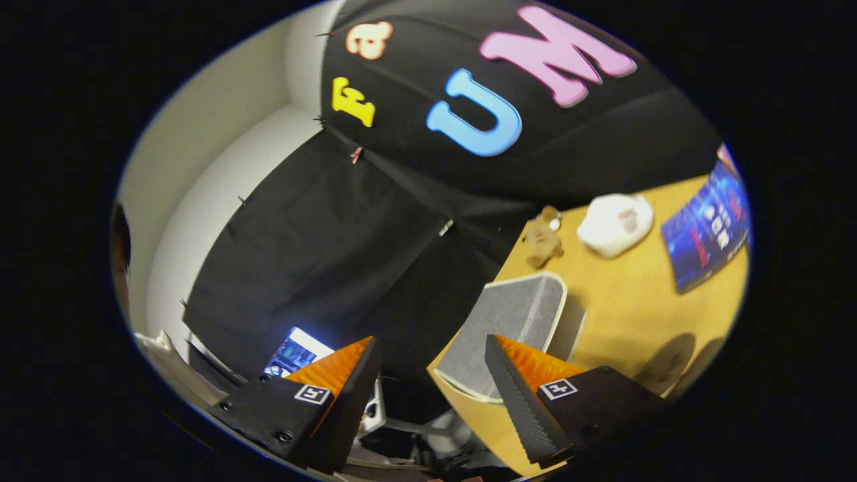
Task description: Open the storage box then place both shoes into the box .Put the left shoe in first, then the right shoe, with the right side of both shoes facing outward in a uniform manner.
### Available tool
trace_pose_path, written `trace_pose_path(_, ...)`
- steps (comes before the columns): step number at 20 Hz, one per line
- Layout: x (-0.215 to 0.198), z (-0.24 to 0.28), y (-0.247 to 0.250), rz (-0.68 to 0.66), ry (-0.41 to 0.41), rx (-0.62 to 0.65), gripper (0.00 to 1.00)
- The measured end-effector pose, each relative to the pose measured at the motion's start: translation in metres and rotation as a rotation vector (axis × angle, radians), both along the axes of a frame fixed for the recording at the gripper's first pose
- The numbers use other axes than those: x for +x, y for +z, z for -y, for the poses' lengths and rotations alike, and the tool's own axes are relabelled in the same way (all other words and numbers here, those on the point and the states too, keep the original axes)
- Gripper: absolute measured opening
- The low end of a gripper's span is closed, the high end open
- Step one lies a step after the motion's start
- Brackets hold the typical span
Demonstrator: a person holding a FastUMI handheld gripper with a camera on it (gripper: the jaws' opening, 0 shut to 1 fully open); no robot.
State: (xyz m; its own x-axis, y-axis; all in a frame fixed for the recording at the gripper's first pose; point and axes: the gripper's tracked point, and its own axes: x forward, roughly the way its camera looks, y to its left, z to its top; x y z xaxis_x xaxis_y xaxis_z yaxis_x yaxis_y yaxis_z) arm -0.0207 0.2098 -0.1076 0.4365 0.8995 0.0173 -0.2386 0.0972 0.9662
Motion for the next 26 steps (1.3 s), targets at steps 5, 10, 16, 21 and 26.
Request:
trace_pose_path(5,0.038,-0.031,-0.071,-0.232,0.014,0.116,0.97)
trace_pose_path(10,0.054,-0.063,-0.135,-0.347,0.059,0.139,0.96)
trace_pose_path(16,0.046,-0.096,-0.164,-0.445,0.147,0.191,0.95)
trace_pose_path(21,0.043,-0.108,-0.17,-0.477,0.169,0.199,0.77)
trace_pose_path(26,0.045,-0.109,-0.145,-0.499,0.185,0.284,0.76)
